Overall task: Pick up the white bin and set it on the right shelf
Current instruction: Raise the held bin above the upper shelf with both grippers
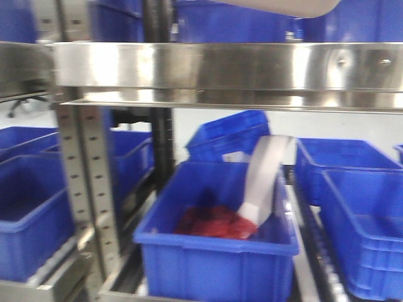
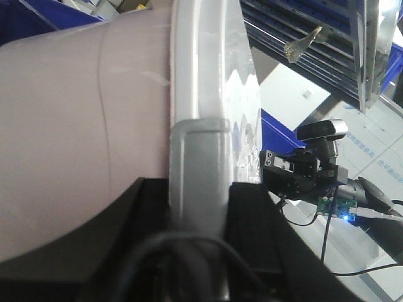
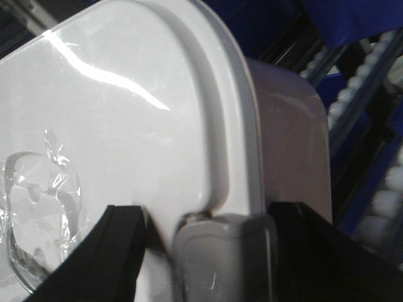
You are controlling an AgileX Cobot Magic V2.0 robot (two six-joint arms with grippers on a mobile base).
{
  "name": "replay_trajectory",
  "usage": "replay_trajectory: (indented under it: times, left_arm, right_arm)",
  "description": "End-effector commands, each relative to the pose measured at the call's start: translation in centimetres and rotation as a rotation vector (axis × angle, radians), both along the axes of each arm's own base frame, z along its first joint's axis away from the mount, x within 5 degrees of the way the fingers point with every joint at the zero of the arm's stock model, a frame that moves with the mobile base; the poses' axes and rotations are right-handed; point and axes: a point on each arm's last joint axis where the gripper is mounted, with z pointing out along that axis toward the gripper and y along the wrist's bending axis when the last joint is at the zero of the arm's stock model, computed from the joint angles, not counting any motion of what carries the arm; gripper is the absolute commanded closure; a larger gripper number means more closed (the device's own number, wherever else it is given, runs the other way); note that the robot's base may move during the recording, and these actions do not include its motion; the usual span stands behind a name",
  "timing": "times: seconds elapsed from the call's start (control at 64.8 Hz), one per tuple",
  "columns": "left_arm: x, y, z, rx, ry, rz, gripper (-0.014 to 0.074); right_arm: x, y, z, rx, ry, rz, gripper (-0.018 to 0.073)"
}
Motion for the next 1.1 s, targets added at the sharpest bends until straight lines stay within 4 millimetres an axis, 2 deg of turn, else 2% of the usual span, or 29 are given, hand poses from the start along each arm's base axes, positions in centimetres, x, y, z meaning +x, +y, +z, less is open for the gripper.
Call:
replay_trajectory:
  times: [0.0,1.081]
  left_arm:
    - [-4.53,-1.99,2.74,-0.068,-0.091,-0.317,0.0713]
    - [-4.53,-1.99,2.74,-0.068,-0.091,-0.317,0.0713]
  right_arm:
    - [-2.91,2.57,3.56,0.122,-0.114,0.213,0.0504]
    - [-2.91,2.57,3.56,0.122,-0.114,0.212,0.0504]
